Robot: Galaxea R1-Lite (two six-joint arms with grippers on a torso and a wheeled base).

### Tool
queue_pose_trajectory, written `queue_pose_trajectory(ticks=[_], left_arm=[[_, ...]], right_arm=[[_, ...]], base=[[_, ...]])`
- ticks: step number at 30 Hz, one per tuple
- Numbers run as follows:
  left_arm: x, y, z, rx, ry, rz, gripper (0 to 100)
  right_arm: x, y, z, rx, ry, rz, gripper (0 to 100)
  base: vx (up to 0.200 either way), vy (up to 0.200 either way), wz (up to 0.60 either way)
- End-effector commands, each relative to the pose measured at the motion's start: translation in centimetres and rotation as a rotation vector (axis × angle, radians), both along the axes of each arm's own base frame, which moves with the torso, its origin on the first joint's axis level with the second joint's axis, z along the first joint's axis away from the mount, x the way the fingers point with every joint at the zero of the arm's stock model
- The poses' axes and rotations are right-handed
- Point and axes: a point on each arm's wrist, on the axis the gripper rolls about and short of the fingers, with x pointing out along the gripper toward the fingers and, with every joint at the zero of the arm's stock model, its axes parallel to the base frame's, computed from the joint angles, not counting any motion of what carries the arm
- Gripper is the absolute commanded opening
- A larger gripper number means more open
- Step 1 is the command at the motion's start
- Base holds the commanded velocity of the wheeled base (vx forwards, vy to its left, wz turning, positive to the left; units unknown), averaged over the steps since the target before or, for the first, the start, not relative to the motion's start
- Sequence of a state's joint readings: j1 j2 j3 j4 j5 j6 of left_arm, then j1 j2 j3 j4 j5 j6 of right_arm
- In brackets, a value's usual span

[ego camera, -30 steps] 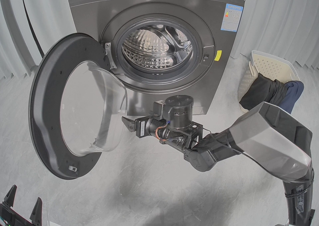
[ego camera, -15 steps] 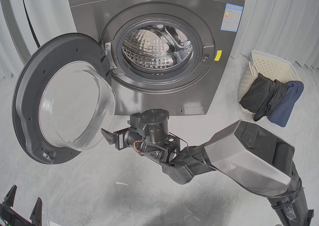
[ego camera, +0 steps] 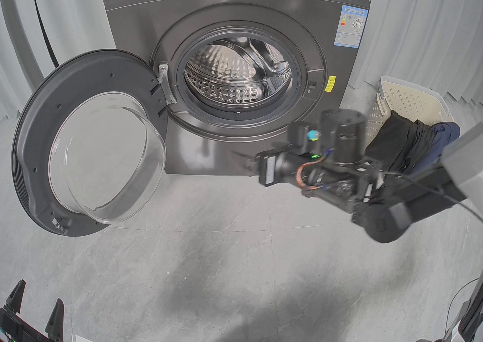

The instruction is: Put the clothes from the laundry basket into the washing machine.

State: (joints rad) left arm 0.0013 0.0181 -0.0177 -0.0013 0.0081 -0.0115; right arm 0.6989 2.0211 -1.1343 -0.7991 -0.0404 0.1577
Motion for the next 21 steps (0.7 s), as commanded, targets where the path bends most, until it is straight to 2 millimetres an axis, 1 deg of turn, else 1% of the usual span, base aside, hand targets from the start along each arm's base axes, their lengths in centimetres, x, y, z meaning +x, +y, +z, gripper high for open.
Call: queue_pose_trajectory(ticks=[1, 3, 5, 6, 7, 8, 11, 13, 14, 15, 16, 19, 20, 21], left_arm=[[0.0, 0.0, -0.5, -0.001, 0.001, 0.001, 100], [0.0, 0.0, -0.5, -0.001, 0.001, 0.001, 100], [0.0, 0.0, -0.5, -0.001, 0.001, 0.001, 100], [0.0, 0.0, -0.5, -0.001, 0.001, 0.001, 100], [0.0, 0.0, -0.5, -0.001, 0.001, 0.001, 100], [0.0, 0.0, -0.5, -0.001, 0.001, 0.001, 100], [0.0, 0.0, -0.5, -0.001, 0.001, 0.001, 100], [0.0, 0.0, -0.5, -0.001, 0.001, 0.000, 100], [0.0, 0.0, -0.5, -0.001, 0.001, 0.000, 100], [0.0, 0.0, -0.5, -0.001, 0.001, 0.001, 100], [0.0, 0.0, -0.5, -0.001, 0.001, 0.001, 100], [0.0, 0.0, -0.5, -0.001, 0.001, 0.001, 100], [0.0, 0.0, -0.5, -0.001, 0.001, 0.000, 100], [0.0, 0.0, -0.5, -0.007, 0.001, 0.000, 100]], right_arm=[[-6.3, -12.8, 6.0, 0.004, -0.128, -0.199, 100], [-8.3, -14.7, 5.9, 0.002, -0.130, -0.226, 100], [-10.4, -16.3, 5.2, -0.006, -0.120, -0.249, 100], [-10.4, -16.3, 5.2, -0.006, -0.120, -0.249, 100], [-12.1, -17.4, 4.8, -0.006, -0.121, -0.263, 100], [-13.4, -18.2, 4.5, -0.003, -0.128, -0.272, 100], [-16.1, -19.7, 4.3, 0.016, -0.155, -0.289, 100], [-17.4, -20.6, 4.1, 0.031, -0.169, -0.317, 100], [-17.4, -20.6, 4.1, 0.031, -0.169, -0.317, 100], [-18.9, -21.8, 3.6, 0.036, -0.185, -0.354, 100], [-19.4, -22.0, 3.4, 0.037, -0.189, -0.363, 100], [-21.9, -23.4, 1.7, 0.038, -0.203, -0.421, 100], [-22.2, -23.6, 1.4, 0.037, -0.203, -0.429, 100], [-23.1, -24.0, 0.6, 0.034, -0.206, -0.455, 100]], base=[[0.000, 0.000, 0.00], [0.000, 0.000, 0.00], [0.000, 0.000, 0.00], [0.000, 0.000, 0.00], [0.000, 0.000, 0.00], [0.000, 0.000, 0.00], [0.000, 0.000, 0.00], [0.000, 0.000, 0.00], [0.000, 0.000, 0.00], [0.000, 0.000, 0.00], [0.000, 0.000, 0.00], [0.000, 0.000, 0.00], [0.000, 0.000, 0.00], [0.000, 0.000, 0.00]])
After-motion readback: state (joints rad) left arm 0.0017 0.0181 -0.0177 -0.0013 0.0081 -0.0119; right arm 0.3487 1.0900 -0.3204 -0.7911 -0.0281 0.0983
